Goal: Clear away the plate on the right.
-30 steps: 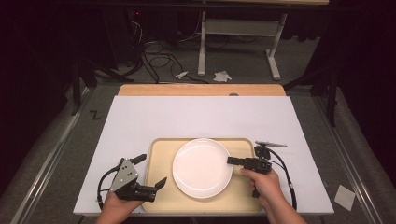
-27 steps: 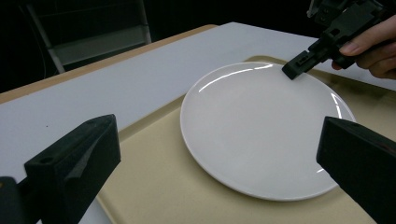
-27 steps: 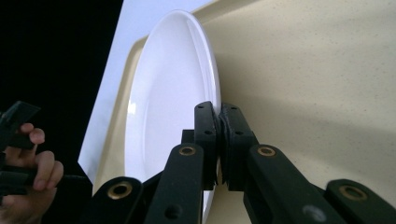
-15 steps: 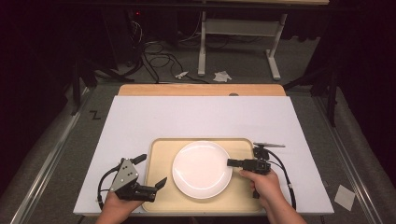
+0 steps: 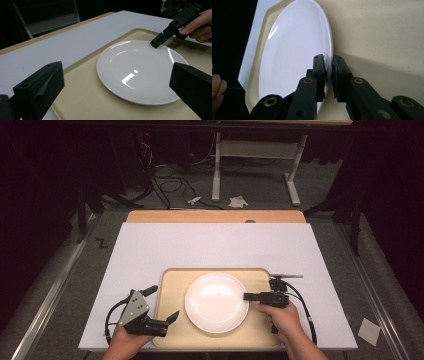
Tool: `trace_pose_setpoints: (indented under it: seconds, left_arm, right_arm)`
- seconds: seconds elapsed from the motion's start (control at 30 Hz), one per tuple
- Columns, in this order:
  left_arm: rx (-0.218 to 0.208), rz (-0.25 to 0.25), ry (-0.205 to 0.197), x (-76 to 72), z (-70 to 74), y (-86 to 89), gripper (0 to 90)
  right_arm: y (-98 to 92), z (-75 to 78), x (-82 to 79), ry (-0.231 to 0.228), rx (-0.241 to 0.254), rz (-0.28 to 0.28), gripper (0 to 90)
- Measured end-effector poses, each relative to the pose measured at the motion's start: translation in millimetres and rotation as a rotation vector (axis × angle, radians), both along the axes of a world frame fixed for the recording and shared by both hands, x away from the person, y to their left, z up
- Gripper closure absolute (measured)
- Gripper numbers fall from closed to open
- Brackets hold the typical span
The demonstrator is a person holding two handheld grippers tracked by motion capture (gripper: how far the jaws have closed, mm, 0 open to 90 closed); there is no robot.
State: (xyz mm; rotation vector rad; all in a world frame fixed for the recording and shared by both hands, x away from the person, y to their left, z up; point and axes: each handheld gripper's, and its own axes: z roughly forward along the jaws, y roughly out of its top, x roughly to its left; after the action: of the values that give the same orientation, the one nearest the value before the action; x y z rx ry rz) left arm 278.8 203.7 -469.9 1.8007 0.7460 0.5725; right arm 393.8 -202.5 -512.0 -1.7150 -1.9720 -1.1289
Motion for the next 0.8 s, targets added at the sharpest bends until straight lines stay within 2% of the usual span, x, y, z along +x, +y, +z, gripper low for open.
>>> trace_pose_setpoints:
  seconds: [0.23,0.37,0.43,0.63,0.77,0.8]
  left_arm:
    - [0.003,-0.001,0.000,-0.1,0.1,-0.1,0.6]
    - [0.007,-0.001,0.000,0.1,0.0,-0.1,0.6]
    - [0.008,0.000,0.003,0.3,-0.1,0.0,0.6]
    - [0.009,0.018,0.023,1.3,-1.2,0.2,0.6]
    - [0.013,0.027,0.040,3.0,-2.8,0.7,0.6]
    - [0.013,0.028,0.042,3.5,-3.1,0.9,0.6]
  right_arm:
    - [1.0,0.6,-0.8,-0.022,-0.020,0.011,79.2]
    - [-1.3,5.2,-1.4,-0.057,-0.011,0.020,70.0]
    - [-3.3,9.1,-1.7,-0.093,-0.001,0.025,65.3]
    - [-10.1,28.0,-4.5,-0.229,-0.019,0.042,54.3]
    - [-13.7,40.6,-10.0,-0.321,-0.094,0.046,52.3]
    - [-14.9,43.9,-11.3,-0.359,-0.112,0.055,50.5]
